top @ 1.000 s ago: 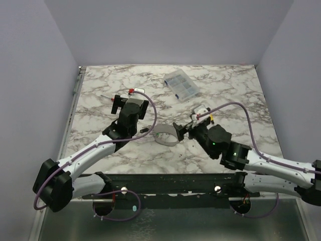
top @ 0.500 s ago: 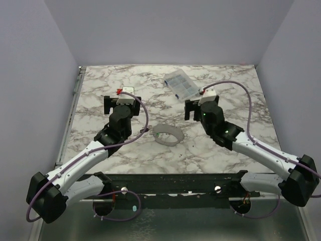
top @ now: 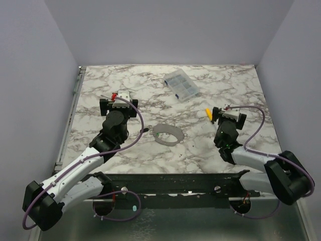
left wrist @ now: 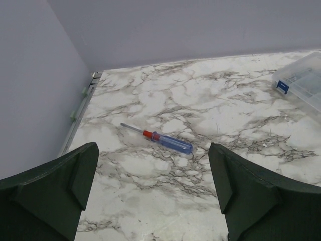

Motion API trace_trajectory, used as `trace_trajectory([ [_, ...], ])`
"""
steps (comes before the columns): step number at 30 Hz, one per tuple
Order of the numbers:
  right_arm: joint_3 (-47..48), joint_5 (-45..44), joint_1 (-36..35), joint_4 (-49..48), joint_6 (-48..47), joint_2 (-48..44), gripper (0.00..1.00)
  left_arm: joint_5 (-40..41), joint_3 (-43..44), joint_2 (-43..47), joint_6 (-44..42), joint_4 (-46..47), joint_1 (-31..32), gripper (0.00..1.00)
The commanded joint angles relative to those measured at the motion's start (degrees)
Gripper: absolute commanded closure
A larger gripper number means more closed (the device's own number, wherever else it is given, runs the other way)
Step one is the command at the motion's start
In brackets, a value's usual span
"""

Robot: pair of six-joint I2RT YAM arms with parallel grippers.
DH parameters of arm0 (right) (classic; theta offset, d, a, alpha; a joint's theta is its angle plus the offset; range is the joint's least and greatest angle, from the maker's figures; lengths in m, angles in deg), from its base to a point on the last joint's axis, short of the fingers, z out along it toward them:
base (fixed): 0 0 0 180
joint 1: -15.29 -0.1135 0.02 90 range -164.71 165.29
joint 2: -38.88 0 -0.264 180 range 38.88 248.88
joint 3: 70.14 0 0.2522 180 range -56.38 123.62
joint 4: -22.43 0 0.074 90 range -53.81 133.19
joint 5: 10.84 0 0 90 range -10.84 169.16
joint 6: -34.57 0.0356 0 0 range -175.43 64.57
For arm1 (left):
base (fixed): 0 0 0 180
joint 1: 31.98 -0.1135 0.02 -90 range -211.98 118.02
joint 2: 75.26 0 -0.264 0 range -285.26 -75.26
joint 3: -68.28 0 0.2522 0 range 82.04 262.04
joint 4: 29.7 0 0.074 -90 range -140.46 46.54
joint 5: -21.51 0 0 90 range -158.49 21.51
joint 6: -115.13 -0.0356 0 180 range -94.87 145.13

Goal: Put the keys on the keyring

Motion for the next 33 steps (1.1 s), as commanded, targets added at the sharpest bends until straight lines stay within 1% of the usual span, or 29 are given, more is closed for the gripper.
trace_trajectory([
  [1, -3.11, -3.96, 3.93, -27.32, -9.66, 11.02, 0.00, -3.42, -1.62, 1.28, -1.15, 2.24, -0.28, 0.02],
  [3, -4.23, -1.95, 5.11, -32.16, -9.69, 14.34, 0.00, -3.58, -1.91, 1.50, -1.29, 2.64, -0.29, 0.02],
  [5, -4.78, 2.85, 7.49, -33.33, -7.36, 16.18, 0.00, -3.69, -2.01, 1.68, -1.38, 2.68, -0.29, 0.02],
  [6, -3.18, 3.35, 8.76, -29.18, -5.86, 16.81, 0.00, -3.70, -2.09, 1.76, -1.18, 2.78, -0.28, 0.02],
  [8, -1.35, 8.04, 12.88, -24.28, -2.76, 18.76, 0.00, -3.60, -2.25, 1.85, -0.79, 3.04, -0.27, 0.02],
  [11, -2.31, 14.64, 18.48, -26.41, 2.62, 22.03, 0.00, -3.84, -2.58, 1.87, -0.40, 3.20, -0.28, 0.02],
  [12, -2.09, 16.18, 19.85, -26.90, 2.28, 23.32, 0.00, -4.18, -2.66, 1.91, -0.23, 3.22, -0.34, 0.02],
  [14, 0.43, 21.14, 20.97, -18.04, 4.50, 22.08, 0.00, -4.89, -2.71, 1.96, -0.13, 3.45, -0.28, 0.02],
  [15, 1.10, 24.08, 22.14, -16.94, 4.97, 22.05, 0.00, -5.15, -2.71, 1.95, -0.02, 3.47, -0.28, 0.02],
  [18, 1.03, 30.22, 24.36, -16.25, 5.57, 21.75, 0.00, -5.98, -2.71, 1.96, 0.29, 3.52, -0.30, 0.02],
  [21, -0.41, 39.82, 27.79, -17.20, 6.19, 21.12, 0.00, -6.65, -2.88, 2.37, 0.47, 3.42, -0.28, 0.02],
  [23, -2.27, 44.83, 30.87, -20.46, 8.75, 22.42, 0.00, -6.62, -2.91, 2.63, 0.49, 3.49, -0.28, 0.02],
  [24, -3.21, 45.30, 31.24, -25.31, 8.09, 24.15, 0.00, -6.59, -2.89, 2.84, 0.45, 3.47, -0.28, 0.02],
  [26, -2.43, 45.38, 31.29, -20.16, 8.57, 22.51, 0.00, -6.64, -2.98, 3.36, 0.79, 3.46, -0.29, 0.02],
  [28, -3.63, 45.00, 31.23, -25.66, 7.90, 24.06, 0.00, -6.89, -2.89, 4.01, 1.09, 3.46, -0.28, 0.02],
  [30, -3.98, 44.54, 31.22, -23.65, 7.66, 22.62, 0.00, -7.24, -2.84, 4.64, 1.39, 3.45, -0.32, 0.02],
  [32, -4.74, 45.38, 31.21, -26.89, 7.51, 23.55, 0.00, -7.33, -2.96, 5.14, 1.51, 3.39, -0.28, 0.02],
  [33, -4.41, 46.29, 31.21, -26.41, 7.07, 23.48, 0.00, -7.25, -3.05, 5.27, 1.58, 3.31, -0.29, 0.02],
])
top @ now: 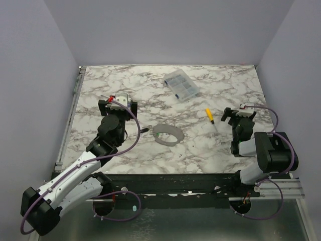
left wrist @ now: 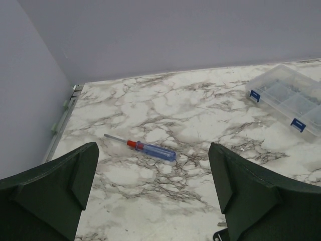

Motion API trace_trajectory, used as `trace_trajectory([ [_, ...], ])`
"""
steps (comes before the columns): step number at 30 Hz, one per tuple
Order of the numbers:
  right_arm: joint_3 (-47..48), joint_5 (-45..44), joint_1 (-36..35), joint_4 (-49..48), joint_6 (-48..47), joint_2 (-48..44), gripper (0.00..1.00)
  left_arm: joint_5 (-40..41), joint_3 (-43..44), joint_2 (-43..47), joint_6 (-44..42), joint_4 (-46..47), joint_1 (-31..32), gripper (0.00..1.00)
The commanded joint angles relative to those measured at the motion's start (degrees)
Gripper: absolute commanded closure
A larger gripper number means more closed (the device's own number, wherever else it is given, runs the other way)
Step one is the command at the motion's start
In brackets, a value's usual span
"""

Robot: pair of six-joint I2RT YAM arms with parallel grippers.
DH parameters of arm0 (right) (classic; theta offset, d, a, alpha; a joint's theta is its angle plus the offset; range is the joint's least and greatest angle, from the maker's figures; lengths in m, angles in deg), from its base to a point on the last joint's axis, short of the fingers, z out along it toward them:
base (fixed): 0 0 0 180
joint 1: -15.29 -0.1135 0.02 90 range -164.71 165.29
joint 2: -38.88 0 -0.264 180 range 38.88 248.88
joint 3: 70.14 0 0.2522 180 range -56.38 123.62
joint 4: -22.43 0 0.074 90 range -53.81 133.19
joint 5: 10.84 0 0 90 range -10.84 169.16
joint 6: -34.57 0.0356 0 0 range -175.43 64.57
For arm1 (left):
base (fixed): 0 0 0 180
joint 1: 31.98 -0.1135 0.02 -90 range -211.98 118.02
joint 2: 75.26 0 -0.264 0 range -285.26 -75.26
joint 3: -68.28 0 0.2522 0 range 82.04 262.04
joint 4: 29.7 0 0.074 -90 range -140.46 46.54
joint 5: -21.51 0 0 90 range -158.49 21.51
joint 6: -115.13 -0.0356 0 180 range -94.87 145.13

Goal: Put the keys on the keyring

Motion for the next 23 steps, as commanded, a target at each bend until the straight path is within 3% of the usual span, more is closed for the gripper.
trace_trajectory([
  [1, -0.79, 4.18, 0.04, -3.02, 0.14, 0.26, 0.00, -1.21, -0.61, 1.69, 1.16, 0.94, -0.28, 0.02],
  [23, 0.02, 4.95, 0.04, -2.34, 0.42, 0.85, 0.00, -0.48, -1.07, 1.88, 0.77, 1.95, -0.47, 0.02],
])
